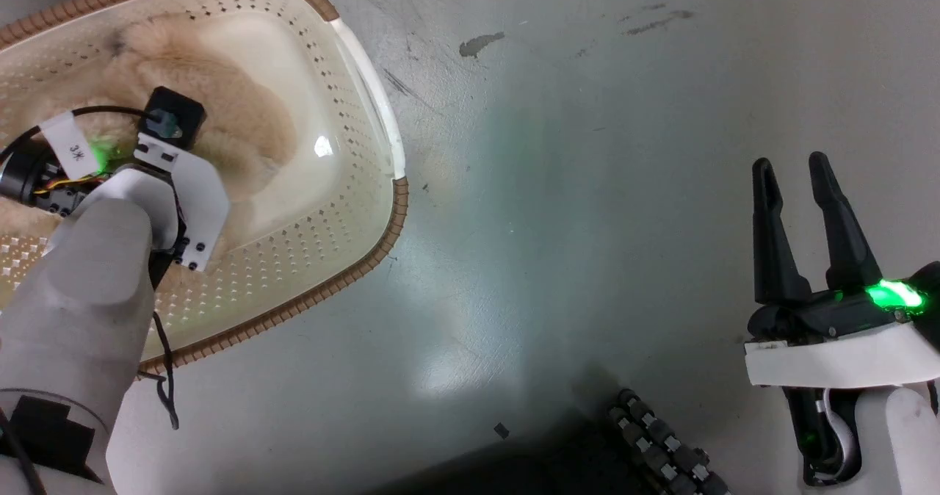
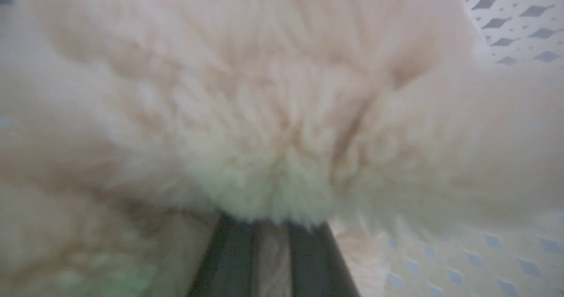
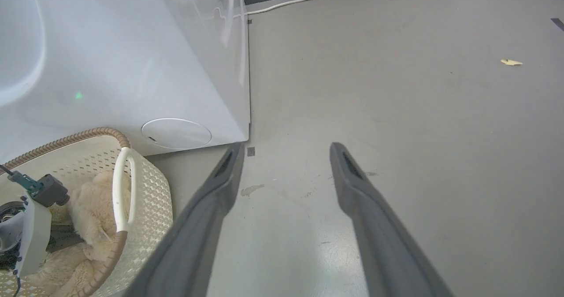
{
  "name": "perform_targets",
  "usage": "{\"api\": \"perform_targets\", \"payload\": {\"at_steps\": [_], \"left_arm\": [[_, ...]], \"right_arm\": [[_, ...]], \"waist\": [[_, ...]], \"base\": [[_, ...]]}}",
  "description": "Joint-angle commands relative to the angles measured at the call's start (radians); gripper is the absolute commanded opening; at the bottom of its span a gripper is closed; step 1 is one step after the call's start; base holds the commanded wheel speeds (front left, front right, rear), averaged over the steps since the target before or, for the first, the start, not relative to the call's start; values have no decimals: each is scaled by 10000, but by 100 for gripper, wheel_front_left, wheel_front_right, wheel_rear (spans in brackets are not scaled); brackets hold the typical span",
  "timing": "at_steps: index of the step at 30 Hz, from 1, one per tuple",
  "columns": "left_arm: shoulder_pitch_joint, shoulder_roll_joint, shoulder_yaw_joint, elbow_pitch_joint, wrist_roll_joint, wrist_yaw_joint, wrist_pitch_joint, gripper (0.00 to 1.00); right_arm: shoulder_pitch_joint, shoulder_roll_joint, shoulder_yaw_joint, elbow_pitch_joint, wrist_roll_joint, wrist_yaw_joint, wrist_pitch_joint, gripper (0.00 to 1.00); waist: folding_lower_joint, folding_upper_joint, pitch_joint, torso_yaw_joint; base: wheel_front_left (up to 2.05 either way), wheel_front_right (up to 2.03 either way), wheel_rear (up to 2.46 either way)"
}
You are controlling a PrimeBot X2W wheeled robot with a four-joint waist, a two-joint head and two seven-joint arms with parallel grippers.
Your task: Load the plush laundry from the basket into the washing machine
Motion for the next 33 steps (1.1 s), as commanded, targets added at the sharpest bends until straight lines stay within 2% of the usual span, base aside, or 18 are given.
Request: {"api": "perform_targets", "payload": {"at_steps": [1, 11, 18, 23, 27, 29, 30, 31, 32, 33], "left_arm": [[-27, 193, -183, 537, -76, 77, 25, 0], [749, -320, 37, 598, -576, 450, -1222, 0], [1568, -823, 276, 602, -1027, 553, -2516, 0], [2268, -1147, 401, 327, -1264, 547, -3055, 0], [2659, -1211, 500, -219, -1329, 617, -3147, 0], [3241, -1141, 712, -1409, -1311, 791, -3157, 0], [3241, -1141, 712, -1409, -1311, 791, -3157, 0], [3741, -1052, 959, -2242, -1336, 896, -3159, 0], [3741, -1052, 959, -2242, -1336, 896, -3159, 0], [4248, -901, 1157, -3130, -1214, 1066, -3160, 0]], "right_arm": [[-234, -1, -43, 33, 110, 6, -123, 100], [188, -1, -409, 194, -426, 6, -128, 100], [710, -1, -715, 300, -1029, 6, -128, 100], [1104, -1, -852, 351, -1419, 6, -128, 100], [1256, -1, -963, 396, -1556, 6, -128, 100], [1431, -1, -1010, 446, -1680, 6, -128, 100], [1431, -1, -1010, 446, -1680, 6, -128, 100], [1542, -1, -989, 463, -1757, 6, -128, 100], [1542, -1, -989, 463, -1757, 6, -128, 100], [1640, -1, -966, 467, -1848, 6, -128, 100]], "waist": [[1, -1, 0, -20], [1, -1, -1517, 405], [1, -1, -3182, 911], [1, -1, -4431, 1289], [1, -1, -5030, 1462], [1, -1, -5571, 1633], [1, -1, -5571, 1633], [1, -1, -5890, 1719], [1, -1, -5890, 1719], [1, -1, -6165, 1784]], "base": [[0, 0, 0], [0, 0, 0], [0, 0, 0], [0, 0, 0], [0, 0, 0], [0, 0, 0], [0, 0, 0], [0, 0, 0], [0, 0, 0], [0, 0, 0]]}}
